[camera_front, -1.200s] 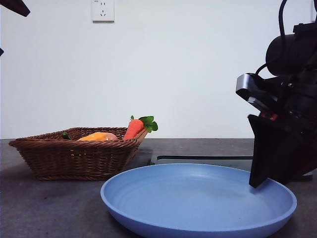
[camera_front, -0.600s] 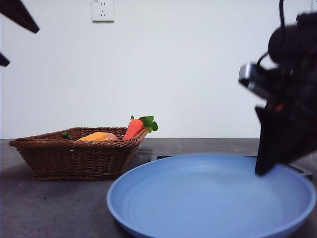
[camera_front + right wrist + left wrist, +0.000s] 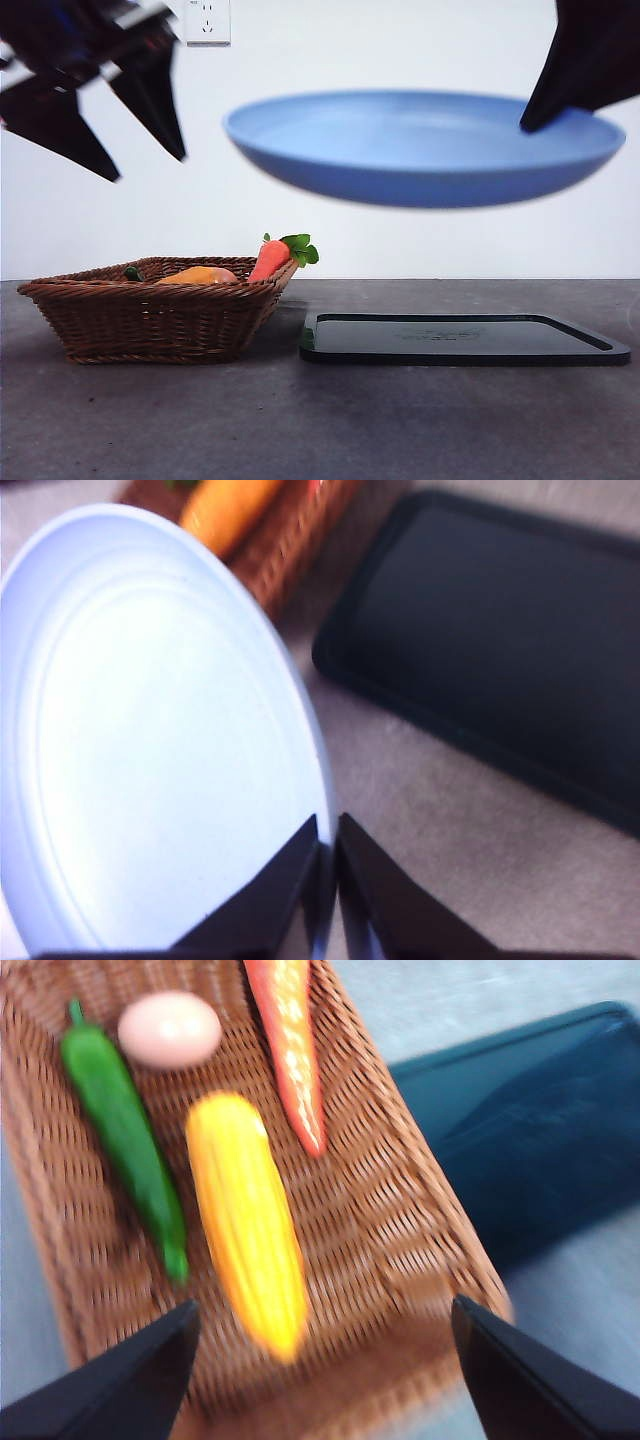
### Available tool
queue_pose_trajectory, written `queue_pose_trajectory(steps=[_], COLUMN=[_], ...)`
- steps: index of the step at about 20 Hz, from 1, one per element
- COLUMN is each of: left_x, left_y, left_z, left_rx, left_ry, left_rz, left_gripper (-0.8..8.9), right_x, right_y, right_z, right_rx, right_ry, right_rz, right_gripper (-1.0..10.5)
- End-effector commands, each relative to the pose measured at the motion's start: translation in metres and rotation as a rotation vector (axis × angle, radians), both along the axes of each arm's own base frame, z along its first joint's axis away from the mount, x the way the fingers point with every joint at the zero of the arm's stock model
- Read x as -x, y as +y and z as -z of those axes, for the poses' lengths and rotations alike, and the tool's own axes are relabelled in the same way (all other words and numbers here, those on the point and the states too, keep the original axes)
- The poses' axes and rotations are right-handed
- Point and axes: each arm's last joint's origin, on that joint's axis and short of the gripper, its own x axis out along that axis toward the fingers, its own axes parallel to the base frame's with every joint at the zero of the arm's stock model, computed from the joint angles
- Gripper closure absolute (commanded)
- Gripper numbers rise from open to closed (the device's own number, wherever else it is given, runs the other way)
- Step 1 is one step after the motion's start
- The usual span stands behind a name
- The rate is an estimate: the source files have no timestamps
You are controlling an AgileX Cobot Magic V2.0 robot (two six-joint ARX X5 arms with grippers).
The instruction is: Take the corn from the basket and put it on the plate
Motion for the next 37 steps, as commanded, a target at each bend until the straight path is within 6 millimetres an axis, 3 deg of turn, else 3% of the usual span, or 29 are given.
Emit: queue_pose_trajectory(steps=[1,5,10,18,21,27,31,37], left_x=[-0.027,-0.07,-0.102,-0.116,-0.118,-0.117,-0.121,-0.114], left_y=[-0.014,-0.031,-0.043,-0.049,-0.049,-0.049,-0.049,-0.05], left_z=[0.007,0.036,0.066,0.096,0.099,0.1,0.088,0.005], left_rx=[-0.083,-0.158,-0.208,-0.224,-0.226,-0.23,-0.212,-0.022], left_ry=[0.002,0.059,0.082,0.097,0.097,0.109,0.098,0.0], left_rz=[-0.008,0.006,0.02,0.02,0.018,0.018,0.001,0.026], left_gripper=[4.1,4.1,4.1,4.11,4.22,5.92,6.08,6.08], right_x=[0.005,0.019,0.022,0.022,0.022,0.022,0.021,0.007], right_y=[-0.004,-0.012,-0.014,-0.014,-0.014,-0.014,-0.014,-0.012], right_z=[-0.013,-0.022,-0.024,-0.024,-0.024,-0.024,-0.024,-0.015], right_rx=[-0.032,-0.028,-0.029,-0.029,-0.029,-0.031,-0.007,0.034], right_ry=[-0.029,-0.074,-0.082,-0.083,-0.085,-0.092,-0.095,-0.046], right_rz=[0.032,0.066,0.072,0.071,0.071,0.072,0.102,0.175], right_gripper=[9.4,9.4,9.4,9.4,9.4,9.4,9.4,9.4])
